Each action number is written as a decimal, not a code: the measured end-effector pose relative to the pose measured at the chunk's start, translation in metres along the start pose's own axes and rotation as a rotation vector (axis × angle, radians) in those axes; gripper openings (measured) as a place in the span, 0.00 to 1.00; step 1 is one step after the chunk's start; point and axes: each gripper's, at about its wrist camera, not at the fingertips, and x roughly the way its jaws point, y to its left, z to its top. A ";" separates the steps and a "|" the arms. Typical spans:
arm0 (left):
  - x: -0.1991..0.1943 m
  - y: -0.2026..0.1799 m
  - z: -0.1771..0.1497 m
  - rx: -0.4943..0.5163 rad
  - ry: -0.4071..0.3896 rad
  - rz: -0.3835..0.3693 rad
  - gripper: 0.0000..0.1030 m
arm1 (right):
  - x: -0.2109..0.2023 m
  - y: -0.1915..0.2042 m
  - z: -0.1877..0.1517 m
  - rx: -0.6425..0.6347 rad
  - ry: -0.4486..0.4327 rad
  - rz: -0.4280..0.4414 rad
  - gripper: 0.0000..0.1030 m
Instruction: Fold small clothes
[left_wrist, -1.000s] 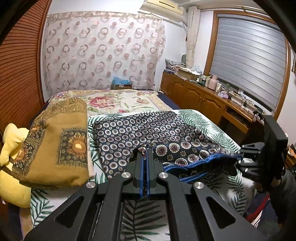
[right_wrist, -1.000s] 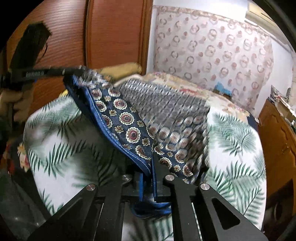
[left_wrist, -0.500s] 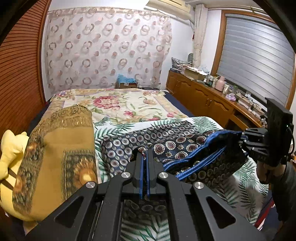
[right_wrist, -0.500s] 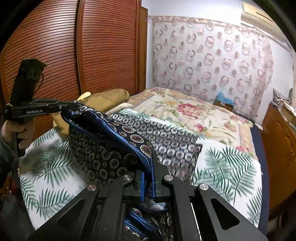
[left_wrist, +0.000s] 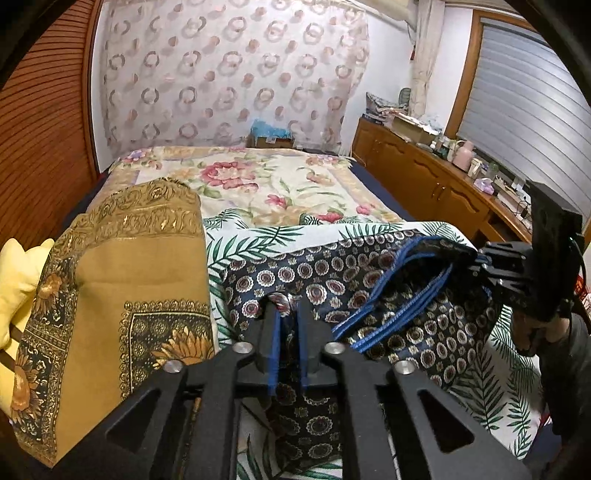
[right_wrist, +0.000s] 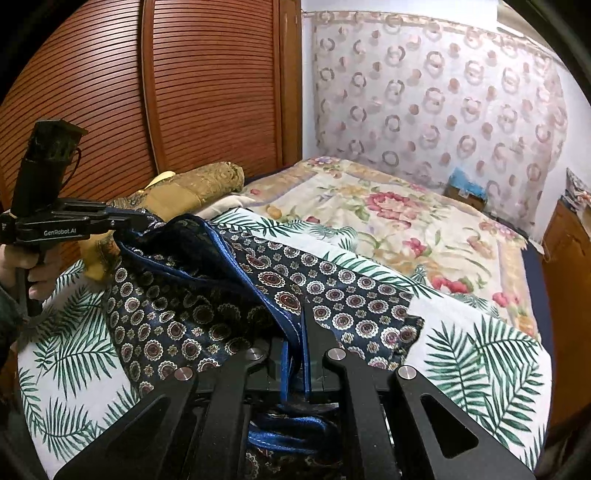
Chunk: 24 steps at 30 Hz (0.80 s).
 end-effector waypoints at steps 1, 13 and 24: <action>-0.001 0.000 0.000 -0.001 0.000 0.000 0.26 | 0.003 -0.002 0.002 -0.003 0.000 0.002 0.05; -0.003 0.006 -0.007 0.015 -0.015 0.072 0.45 | 0.033 -0.004 0.025 -0.054 0.034 -0.030 0.05; 0.009 0.002 0.006 0.062 -0.012 0.092 0.45 | 0.053 -0.022 0.039 0.031 0.080 -0.084 0.25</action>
